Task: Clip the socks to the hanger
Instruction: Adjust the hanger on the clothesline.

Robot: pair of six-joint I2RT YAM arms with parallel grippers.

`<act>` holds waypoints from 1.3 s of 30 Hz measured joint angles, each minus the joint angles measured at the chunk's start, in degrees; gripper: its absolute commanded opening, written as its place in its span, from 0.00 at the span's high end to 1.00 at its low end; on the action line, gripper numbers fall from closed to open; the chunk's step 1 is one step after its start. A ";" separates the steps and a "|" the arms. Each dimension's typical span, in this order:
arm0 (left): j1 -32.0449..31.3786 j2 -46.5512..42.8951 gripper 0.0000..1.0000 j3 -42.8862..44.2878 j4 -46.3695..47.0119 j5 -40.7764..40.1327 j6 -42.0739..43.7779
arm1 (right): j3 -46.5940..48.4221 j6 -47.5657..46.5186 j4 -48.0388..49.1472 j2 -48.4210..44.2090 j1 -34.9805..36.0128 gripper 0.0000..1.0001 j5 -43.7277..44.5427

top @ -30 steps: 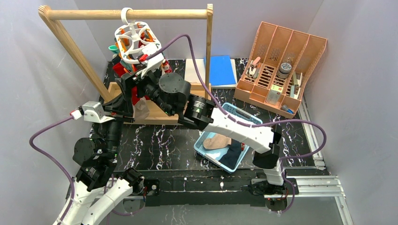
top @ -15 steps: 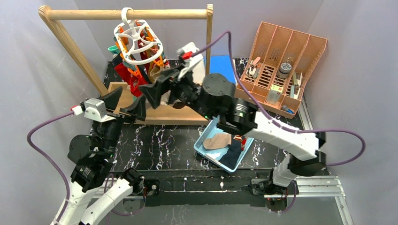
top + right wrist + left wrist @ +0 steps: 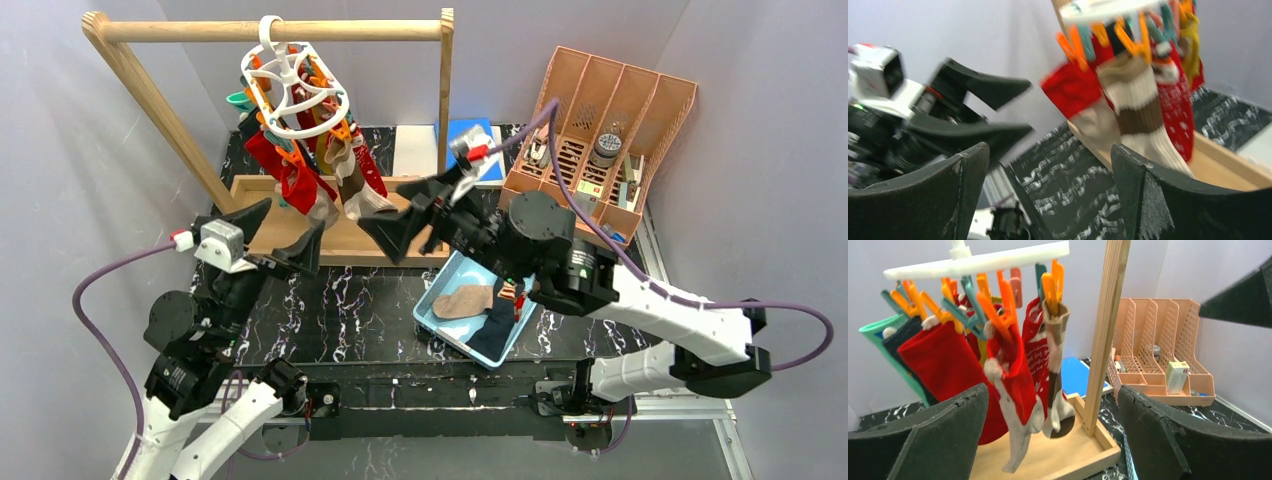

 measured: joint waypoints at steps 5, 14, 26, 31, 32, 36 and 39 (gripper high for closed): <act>0.00 -8.79 0.02 -2.78 -6.38 -4.31 -0.24 | -17.49 2.05 1.64 -11.56 0.02 0.01 5.51; 0.00 -23.30 0.02 -3.50 -21.75 -20.15 -8.04 | -24.15 4.83 -4.22 -18.21 0.00 0.01 19.96; 0.00 -17.66 0.02 -5.99 -28.87 -20.52 -24.55 | -31.56 10.43 -13.73 -12.13 -21.86 0.02 12.04; 0.00 -12.28 0.02 -7.52 -28.94 -19.67 -27.74 | -38.14 12.20 -14.62 -14.53 -27.43 0.11 5.27; 0.00 -12.04 0.02 -8.04 -29.00 -19.63 -28.13 | -38.58 12.13 -14.62 -15.28 -27.43 0.12 3.74; 0.00 -13.16 0.02 -10.27 -28.92 -19.54 -29.07 | -35.06 11.63 -12.76 -15.91 -26.93 0.14 -2.23; 0.00 -15.41 0.02 -12.07 -28.98 -19.78 -29.57 | -25.14 9.86 -11.65 -11.10 -23.82 0.14 -3.45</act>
